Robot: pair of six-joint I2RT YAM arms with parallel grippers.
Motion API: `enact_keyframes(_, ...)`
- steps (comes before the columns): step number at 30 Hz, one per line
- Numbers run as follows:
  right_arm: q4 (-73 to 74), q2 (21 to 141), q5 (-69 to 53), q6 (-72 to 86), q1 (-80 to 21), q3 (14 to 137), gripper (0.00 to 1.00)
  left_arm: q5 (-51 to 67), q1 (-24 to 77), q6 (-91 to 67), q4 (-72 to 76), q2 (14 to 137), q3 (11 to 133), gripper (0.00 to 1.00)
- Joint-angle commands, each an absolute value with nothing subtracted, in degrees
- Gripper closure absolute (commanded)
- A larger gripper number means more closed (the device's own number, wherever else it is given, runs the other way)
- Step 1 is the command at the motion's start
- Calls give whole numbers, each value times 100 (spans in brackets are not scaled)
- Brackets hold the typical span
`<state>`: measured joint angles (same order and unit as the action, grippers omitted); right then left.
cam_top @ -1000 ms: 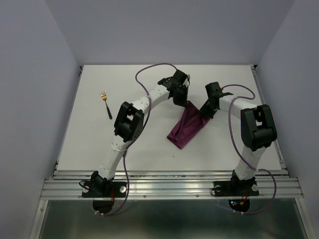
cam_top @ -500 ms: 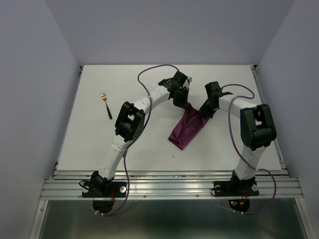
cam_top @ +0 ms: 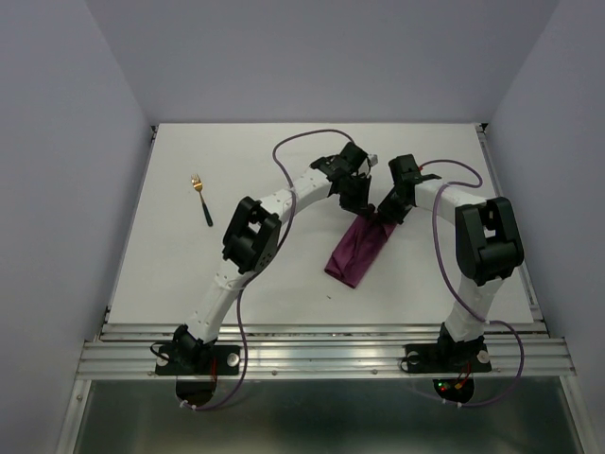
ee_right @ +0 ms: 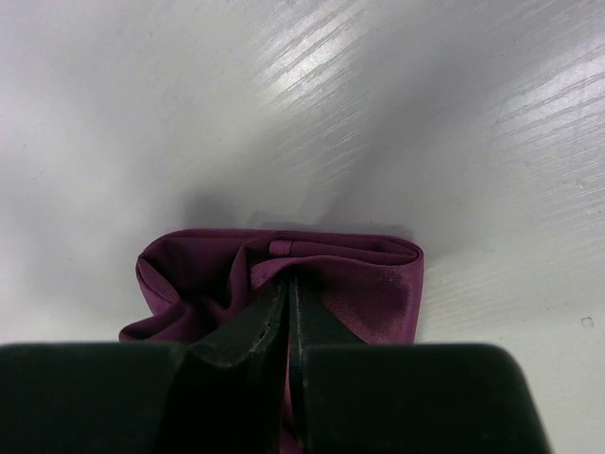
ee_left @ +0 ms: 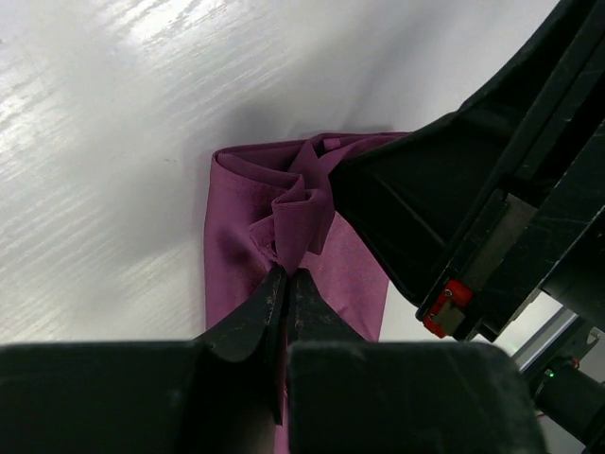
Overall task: Fold the napkin into a case and place the utensils inside
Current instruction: Fold the 2/3-rectangle-folded napkin at the center of the board.
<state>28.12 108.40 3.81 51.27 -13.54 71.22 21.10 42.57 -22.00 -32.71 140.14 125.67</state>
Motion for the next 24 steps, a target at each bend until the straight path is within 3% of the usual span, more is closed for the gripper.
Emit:
enact_keyframes(1,3164,11241,562,5177,-1362,6926,93,2250,4307,-2443,-3173,13281,12384,100)
enact_keyframes(9,3164,11092,554,5036,-1362,6873,93,1838,4149,-1970,-3559,13332,12550,100)
enact_keyframes(10,3164,11048,562,5027,-1362,6882,92,1776,4122,-1803,-3647,13350,12629,96)
enact_keyframes(11,3155,11030,571,5019,-1362,6882,93,1619,4113,-1723,-3830,13385,12813,87)
enact_keyframes(12,3164,11013,571,4992,-1362,6891,93,1539,4113,-1653,-3902,13403,12884,68)
enact_keyframes(15,3155,10960,563,4983,-1362,6882,92,1292,4113,-1442,-3982,13316,12947,35)
enact_keyframes(16,3164,10951,562,4983,-1362,6882,93,1248,4096,-1398,-3955,13220,12903,20)
enact_keyframes(20,3164,10899,536,4939,-1362,6882,93,985,3999,-1459,-3824,13061,12666,17)
enact_keyframes(24,3164,10846,527,4887,-1362,6882,93,686,3938,-1652,-3543,12981,12341,23)
